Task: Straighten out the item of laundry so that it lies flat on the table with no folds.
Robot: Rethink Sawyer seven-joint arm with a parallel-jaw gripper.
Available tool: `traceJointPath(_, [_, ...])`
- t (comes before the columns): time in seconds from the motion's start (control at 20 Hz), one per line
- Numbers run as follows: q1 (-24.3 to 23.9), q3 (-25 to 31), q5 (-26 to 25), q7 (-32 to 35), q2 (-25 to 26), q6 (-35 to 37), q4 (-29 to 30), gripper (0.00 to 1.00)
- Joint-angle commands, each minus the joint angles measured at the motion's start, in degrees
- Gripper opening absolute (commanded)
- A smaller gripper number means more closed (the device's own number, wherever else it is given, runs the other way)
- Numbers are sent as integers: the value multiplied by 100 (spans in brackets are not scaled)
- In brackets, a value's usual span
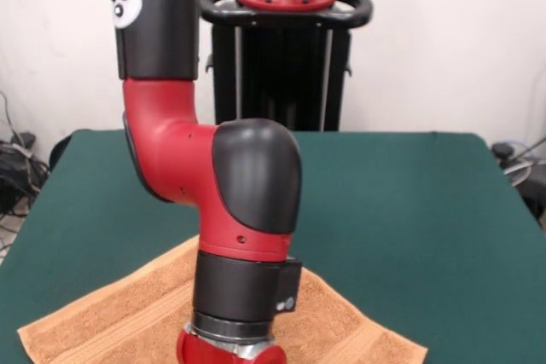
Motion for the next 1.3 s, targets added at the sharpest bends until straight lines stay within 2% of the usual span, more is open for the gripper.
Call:
traceJointPath(0.05, [353, -266, 596, 940, 543, 526, -183, 100])
traceJointPath(0.2, [438, -379, 845, 1097, 477, 592, -84, 100])
traceJointPath(0.7, [347, -279, 834, 1037, 419, 625, -4, 100])
traceJointPath(0.9, [479, -507, 1030, 981, 360, 948, 5, 100])
traceJointPath(1.1, [931, -1279, 1461, 1048, 158, 1929, 86, 100])
traceJointPath(1.15, [996, -1472, 1381, 1148, -254, 2238, 503, 100])
traceJointPath(1.3, [845, -1427, 1127, 1154, -825, 2500, 1045, 100])
